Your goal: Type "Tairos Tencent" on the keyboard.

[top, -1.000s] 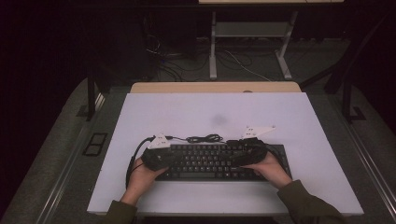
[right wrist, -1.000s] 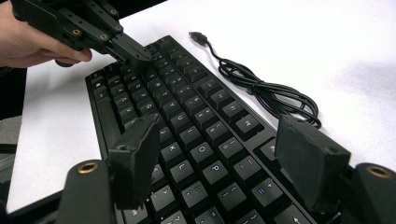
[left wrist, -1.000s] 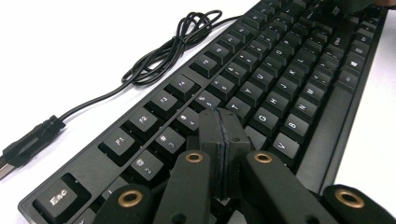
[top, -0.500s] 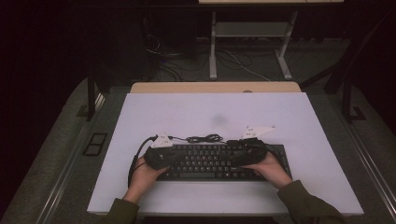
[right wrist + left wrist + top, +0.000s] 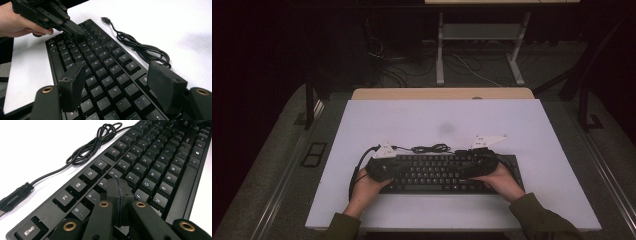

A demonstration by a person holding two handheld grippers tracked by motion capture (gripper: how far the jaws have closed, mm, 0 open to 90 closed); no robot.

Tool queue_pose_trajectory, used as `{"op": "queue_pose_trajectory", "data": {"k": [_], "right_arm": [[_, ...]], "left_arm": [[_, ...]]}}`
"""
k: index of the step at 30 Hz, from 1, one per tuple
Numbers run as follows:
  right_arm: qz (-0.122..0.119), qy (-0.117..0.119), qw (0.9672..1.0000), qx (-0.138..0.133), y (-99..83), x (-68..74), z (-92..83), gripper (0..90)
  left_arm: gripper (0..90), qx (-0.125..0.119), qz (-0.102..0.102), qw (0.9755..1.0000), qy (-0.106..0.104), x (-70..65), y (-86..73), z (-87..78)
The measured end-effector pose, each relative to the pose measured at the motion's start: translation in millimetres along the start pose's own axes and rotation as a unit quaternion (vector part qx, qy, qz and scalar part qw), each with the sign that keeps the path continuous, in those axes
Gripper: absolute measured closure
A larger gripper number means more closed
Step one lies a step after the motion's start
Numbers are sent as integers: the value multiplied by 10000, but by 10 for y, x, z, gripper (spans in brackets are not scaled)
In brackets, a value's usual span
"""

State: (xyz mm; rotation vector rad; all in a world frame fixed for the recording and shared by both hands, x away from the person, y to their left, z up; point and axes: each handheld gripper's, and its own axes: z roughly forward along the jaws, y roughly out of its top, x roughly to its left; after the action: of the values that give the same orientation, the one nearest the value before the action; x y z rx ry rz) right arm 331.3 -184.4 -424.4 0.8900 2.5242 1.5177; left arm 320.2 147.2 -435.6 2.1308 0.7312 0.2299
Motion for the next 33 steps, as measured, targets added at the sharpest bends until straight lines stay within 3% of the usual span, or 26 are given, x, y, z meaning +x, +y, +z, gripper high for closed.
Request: {"op": "queue_pose_trajectory", "data": {"k": [6, 16, 26, 33], "right_arm": [[8, -7, 10000, -35, 4, -3, -14, 307], [17, -21, 10000, -36, 3, -5, -14, 308], [20, -12, 10000, -36, 18, 19, -4, 328], [49, 47, 10000, 0, 60, 68, 24, 421]], "left_arm": [[883, -76, -8, 10000, -4, -5, 6, -52], [749, -175, -110, 9998, -3, -38, -17, -139], [527, -187, -164, 9997, 31, -79, -41, -171], [350, -166, -155, 9997, 71, -119, -51, -151]]}}
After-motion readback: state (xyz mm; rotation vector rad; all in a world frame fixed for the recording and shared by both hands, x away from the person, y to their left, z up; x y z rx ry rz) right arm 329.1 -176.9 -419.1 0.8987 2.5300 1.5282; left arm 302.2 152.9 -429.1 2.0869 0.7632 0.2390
